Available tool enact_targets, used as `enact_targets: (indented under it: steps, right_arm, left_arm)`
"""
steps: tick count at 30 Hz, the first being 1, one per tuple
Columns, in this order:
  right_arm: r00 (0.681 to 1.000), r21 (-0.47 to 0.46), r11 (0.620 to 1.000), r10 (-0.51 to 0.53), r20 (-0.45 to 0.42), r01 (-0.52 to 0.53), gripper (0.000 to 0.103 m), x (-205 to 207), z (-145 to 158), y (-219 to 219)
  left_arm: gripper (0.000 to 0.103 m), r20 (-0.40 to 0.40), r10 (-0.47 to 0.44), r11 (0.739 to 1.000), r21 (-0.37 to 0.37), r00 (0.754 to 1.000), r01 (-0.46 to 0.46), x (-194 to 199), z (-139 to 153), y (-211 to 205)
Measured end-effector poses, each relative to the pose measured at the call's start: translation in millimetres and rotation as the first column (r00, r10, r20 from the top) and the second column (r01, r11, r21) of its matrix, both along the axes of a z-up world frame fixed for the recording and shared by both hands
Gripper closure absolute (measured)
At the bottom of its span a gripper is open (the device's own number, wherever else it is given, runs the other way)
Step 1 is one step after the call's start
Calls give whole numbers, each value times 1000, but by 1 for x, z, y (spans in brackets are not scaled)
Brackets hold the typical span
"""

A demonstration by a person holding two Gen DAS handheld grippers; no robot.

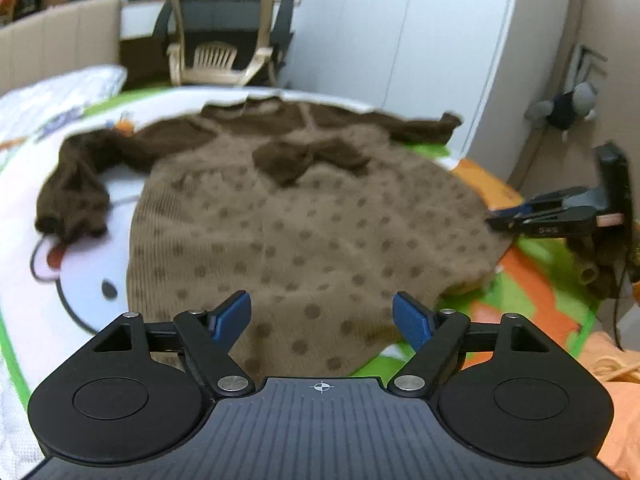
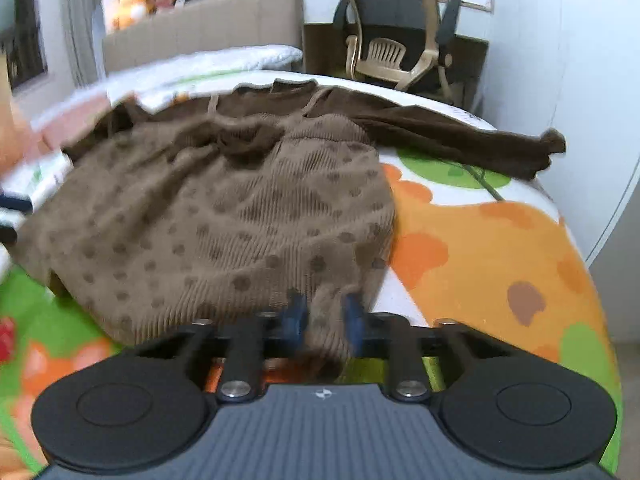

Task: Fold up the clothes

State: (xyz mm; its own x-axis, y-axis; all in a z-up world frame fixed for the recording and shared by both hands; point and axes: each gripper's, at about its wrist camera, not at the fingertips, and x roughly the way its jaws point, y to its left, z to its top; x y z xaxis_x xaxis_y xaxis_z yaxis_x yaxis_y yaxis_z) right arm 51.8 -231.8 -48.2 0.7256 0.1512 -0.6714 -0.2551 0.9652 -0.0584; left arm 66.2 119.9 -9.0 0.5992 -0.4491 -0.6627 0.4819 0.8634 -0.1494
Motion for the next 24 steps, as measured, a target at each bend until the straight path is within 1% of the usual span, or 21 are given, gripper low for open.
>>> enact_targets:
  steps: [2,4,7,9,10,11,12,13,14,15,17,19,21,23,24]
  right_arm:
    - [1000,-53,999,14,11,-13,90,-10,3,-2]
    - [1000,-94,996,-4,17,6,90,-18,4,-9]
    - [999,-105,993,-45,1,44,89,-23,1,-24]
    - [999,-104,993,-49,4,50,89,-26,6,-30]
    - [999,-101,994,-49,14,50,89,-27,11,-33]
    - [999,-98,994,-49,23,51,85,-28,17,-35]
    - [998,-78,996,-43,41,47,84,-28,25,-35]
    - [997,-50,998,-37,62,40,80,-27,34,-33]
    - [996,-20,999,-25,84,26,74,-24,43,-30]
    - [994,12,1000,-11,106,10,70,-21,52,-25]
    - [989,76,996,30,142,-41,52,-10,64,-11]
    - [986,131,987,71,148,-91,43,6,66,6]
    - [986,162,979,107,125,-127,43,26,57,24]
    - [986,176,973,135,99,-151,43,44,43,40]
    - [986,167,974,138,93,-152,43,51,34,46]
  left_arm:
    - [20,-21,30,999,32,999,-30,3,-8,9]
    - [20,-39,98,992,78,994,-94,4,-16,24]
    - [19,-45,193,974,132,980,-186,4,-25,50]
    - [19,-65,240,966,113,969,-232,1,-24,67]
    - [19,-66,246,966,95,967,-239,0,-20,70]
    - [19,-68,252,966,76,965,-247,-2,-16,74]
    - [19,-70,257,966,55,964,-253,-3,-12,77]
    - [18,-72,253,967,15,965,-253,-3,-6,76]
    - [17,-73,250,967,-25,966,-252,-2,0,74]
    - [15,-68,243,967,-67,968,-247,2,6,69]
    - [12,-55,238,962,-124,970,-243,14,15,53]
    - [10,-52,246,950,-187,968,-252,28,19,37]
    - [10,-49,255,935,-242,966,-259,43,19,21]
    - [10,-46,273,925,-261,961,-275,60,11,9]
    - [10,-53,286,922,-257,957,-290,66,3,7]
